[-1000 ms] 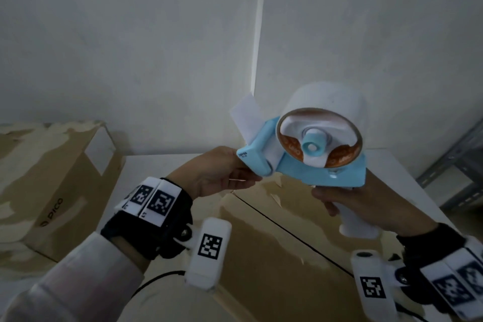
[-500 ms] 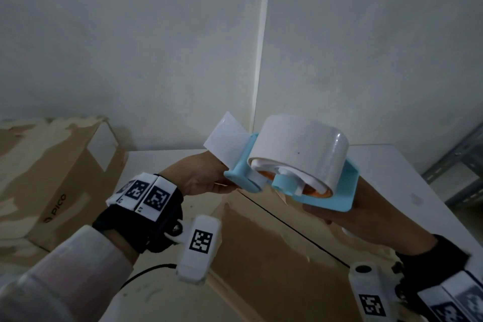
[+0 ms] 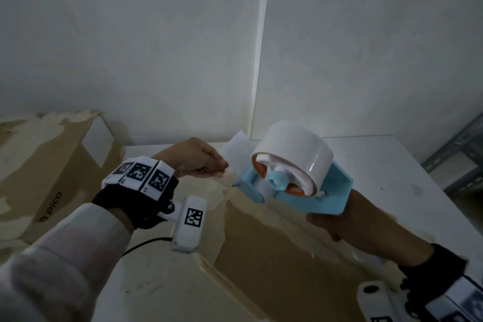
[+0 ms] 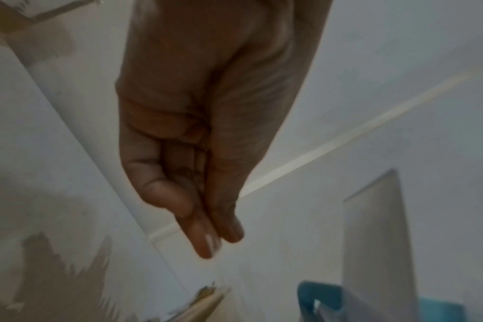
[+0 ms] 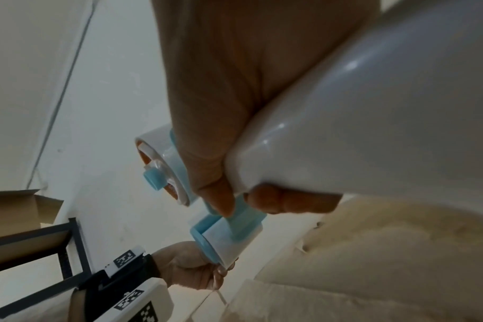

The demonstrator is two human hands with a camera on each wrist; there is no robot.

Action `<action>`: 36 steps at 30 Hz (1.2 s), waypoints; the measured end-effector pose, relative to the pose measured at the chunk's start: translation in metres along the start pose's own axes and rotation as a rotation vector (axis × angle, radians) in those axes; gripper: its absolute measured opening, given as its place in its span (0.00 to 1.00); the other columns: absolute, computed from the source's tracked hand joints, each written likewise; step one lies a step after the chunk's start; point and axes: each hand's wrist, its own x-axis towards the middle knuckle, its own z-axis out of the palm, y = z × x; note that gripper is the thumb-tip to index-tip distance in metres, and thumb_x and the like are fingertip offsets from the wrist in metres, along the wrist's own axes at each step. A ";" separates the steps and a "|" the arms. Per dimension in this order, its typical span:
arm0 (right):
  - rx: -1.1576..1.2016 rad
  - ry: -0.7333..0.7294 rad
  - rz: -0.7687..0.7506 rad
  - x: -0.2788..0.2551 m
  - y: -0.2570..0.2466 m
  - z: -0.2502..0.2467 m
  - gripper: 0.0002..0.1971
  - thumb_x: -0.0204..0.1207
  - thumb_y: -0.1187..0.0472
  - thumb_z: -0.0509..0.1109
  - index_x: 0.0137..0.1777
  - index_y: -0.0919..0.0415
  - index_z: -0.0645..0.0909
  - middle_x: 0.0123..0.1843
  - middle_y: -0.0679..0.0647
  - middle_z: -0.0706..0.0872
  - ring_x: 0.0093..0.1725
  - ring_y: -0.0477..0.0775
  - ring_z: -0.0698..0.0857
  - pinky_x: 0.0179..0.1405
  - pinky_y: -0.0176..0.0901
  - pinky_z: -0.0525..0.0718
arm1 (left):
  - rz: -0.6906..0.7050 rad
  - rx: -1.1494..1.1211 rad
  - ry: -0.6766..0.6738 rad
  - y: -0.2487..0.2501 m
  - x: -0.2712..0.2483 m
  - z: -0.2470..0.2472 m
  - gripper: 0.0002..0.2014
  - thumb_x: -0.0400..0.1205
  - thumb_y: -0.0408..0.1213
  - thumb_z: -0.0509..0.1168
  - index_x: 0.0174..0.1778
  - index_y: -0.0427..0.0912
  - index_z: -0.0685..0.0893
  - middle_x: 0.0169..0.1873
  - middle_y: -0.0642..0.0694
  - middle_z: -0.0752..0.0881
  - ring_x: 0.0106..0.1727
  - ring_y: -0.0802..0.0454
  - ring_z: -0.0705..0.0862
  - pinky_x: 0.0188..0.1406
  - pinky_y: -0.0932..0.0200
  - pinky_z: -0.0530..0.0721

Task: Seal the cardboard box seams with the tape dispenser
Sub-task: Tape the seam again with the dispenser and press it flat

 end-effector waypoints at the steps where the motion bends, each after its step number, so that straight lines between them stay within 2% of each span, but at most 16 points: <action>1: -0.013 0.005 0.013 0.001 0.001 0.000 0.14 0.70 0.68 0.71 0.27 0.54 0.73 0.16 0.41 0.79 0.17 0.37 0.74 0.17 0.25 0.70 | 0.003 -0.006 -0.001 -0.002 0.003 0.001 0.05 0.75 0.25 0.68 0.34 0.35 0.84 0.16 0.51 0.85 0.18 0.65 0.82 0.20 0.74 0.78; 5: -0.055 0.027 0.069 0.006 0.004 0.002 0.13 0.69 0.66 0.72 0.27 0.56 0.75 0.15 0.44 0.79 0.17 0.38 0.74 0.18 0.25 0.71 | 0.006 -0.002 -0.008 -0.007 0.016 0.006 0.01 0.74 0.26 0.69 0.39 0.34 0.86 0.17 0.52 0.86 0.19 0.65 0.83 0.20 0.74 0.78; 11: -0.029 -0.002 0.133 0.009 -0.001 0.007 0.12 0.70 0.66 0.71 0.28 0.56 0.75 0.15 0.42 0.79 0.16 0.37 0.74 0.17 0.23 0.70 | -0.005 0.069 -0.047 -0.015 0.032 0.004 0.07 0.75 0.27 0.69 0.47 0.30 0.87 0.19 0.52 0.87 0.19 0.65 0.81 0.20 0.74 0.77; 15: -0.040 -0.036 0.177 0.010 -0.004 0.012 0.11 0.70 0.66 0.70 0.28 0.58 0.74 0.14 0.44 0.75 0.17 0.38 0.71 0.18 0.24 0.70 | -0.030 0.091 -0.077 -0.022 0.037 0.004 0.12 0.75 0.26 0.68 0.54 0.26 0.84 0.19 0.51 0.87 0.19 0.65 0.82 0.18 0.73 0.76; 18: -0.049 -0.046 0.210 0.010 -0.007 0.012 0.09 0.69 0.65 0.70 0.30 0.59 0.75 0.15 0.45 0.74 0.17 0.39 0.72 0.18 0.25 0.70 | -0.024 0.086 -0.082 -0.025 0.040 0.005 0.11 0.75 0.27 0.69 0.52 0.28 0.85 0.19 0.51 0.87 0.18 0.65 0.81 0.18 0.73 0.76; 22: -0.046 -0.054 0.233 0.010 -0.015 0.010 0.12 0.70 0.64 0.70 0.28 0.55 0.75 0.13 0.43 0.76 0.16 0.37 0.73 0.18 0.23 0.70 | -0.038 0.067 -0.108 -0.025 0.043 0.004 0.05 0.75 0.28 0.69 0.45 0.35 0.87 0.20 0.52 0.88 0.22 0.66 0.84 0.22 0.74 0.78; 24: -0.054 -0.059 0.235 0.009 -0.018 0.009 0.09 0.70 0.63 0.70 0.29 0.57 0.76 0.15 0.44 0.76 0.17 0.37 0.74 0.19 0.26 0.71 | -0.032 0.051 -0.118 -0.025 0.044 0.003 0.03 0.76 0.27 0.69 0.42 0.36 0.87 0.20 0.52 0.88 0.23 0.65 0.84 0.22 0.74 0.78; 28: -0.097 -0.079 0.238 0.009 -0.017 0.010 0.10 0.69 0.62 0.70 0.35 0.70 0.78 0.19 0.48 0.76 0.20 0.43 0.76 0.24 0.32 0.73 | -0.015 0.057 -0.114 -0.028 0.044 0.003 0.04 0.76 0.29 0.69 0.45 0.35 0.87 0.20 0.53 0.88 0.23 0.66 0.84 0.21 0.75 0.78; 31: -0.090 -0.091 0.236 0.008 -0.018 0.012 0.06 0.70 0.63 0.70 0.35 0.65 0.79 0.18 0.47 0.76 0.20 0.41 0.76 0.21 0.28 0.72 | -0.011 0.070 -0.118 -0.031 0.044 0.004 0.05 0.76 0.29 0.69 0.47 0.35 0.87 0.19 0.53 0.87 0.21 0.66 0.83 0.19 0.74 0.76; 33: -0.078 -0.089 0.229 0.008 -0.017 0.012 0.06 0.69 0.62 0.70 0.33 0.61 0.79 0.18 0.47 0.77 0.20 0.41 0.77 0.24 0.33 0.74 | -0.015 0.075 -0.130 -0.030 0.041 0.003 0.05 0.76 0.29 0.69 0.47 0.35 0.87 0.22 0.52 0.88 0.22 0.65 0.83 0.21 0.73 0.77; 36: -0.073 -0.079 0.217 0.010 -0.015 0.010 0.09 0.70 0.63 0.71 0.32 0.67 0.80 0.20 0.52 0.79 0.21 0.48 0.79 0.27 0.41 0.75 | -0.027 0.086 -0.224 -0.029 0.032 0.003 0.09 0.72 0.29 0.72 0.47 0.39 0.84 0.35 0.49 0.86 0.31 0.61 0.82 0.31 0.68 0.79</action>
